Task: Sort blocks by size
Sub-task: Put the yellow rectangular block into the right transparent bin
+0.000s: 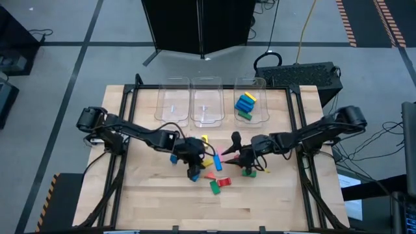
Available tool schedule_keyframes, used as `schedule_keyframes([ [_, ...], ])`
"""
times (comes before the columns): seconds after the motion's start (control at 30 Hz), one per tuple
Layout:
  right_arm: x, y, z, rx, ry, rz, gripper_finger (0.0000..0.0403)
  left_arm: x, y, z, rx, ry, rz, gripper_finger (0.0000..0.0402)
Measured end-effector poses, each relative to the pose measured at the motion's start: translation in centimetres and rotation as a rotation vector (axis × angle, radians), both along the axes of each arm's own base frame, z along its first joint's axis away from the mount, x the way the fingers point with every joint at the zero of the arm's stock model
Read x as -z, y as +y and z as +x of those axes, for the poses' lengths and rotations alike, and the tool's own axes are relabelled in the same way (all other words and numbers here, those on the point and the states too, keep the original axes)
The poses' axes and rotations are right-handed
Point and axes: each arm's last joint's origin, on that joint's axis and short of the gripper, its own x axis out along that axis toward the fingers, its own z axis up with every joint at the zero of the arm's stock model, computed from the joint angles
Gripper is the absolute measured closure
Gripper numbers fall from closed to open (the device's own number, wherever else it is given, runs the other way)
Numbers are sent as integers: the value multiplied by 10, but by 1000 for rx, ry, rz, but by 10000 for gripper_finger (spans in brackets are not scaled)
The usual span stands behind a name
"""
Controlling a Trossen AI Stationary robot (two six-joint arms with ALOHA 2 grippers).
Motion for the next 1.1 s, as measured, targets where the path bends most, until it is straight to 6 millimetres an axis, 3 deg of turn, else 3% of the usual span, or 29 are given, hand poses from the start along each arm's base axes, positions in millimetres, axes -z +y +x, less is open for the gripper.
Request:
schedule_keyframes([
  [0.37, 10, 4, 22, -31, -9, -84, 234, 2, 11, 8, 58, -51, -41, 299],
  [0.8, 20, 10, 54, -45, 99, -117, 237, 7, 16, 12, 91, -66, -53, 299],
  [1.1, 18, 11, 59, -47, 95, -121, 312, 6, 16, 13, 112, -89, -42, 299],
])
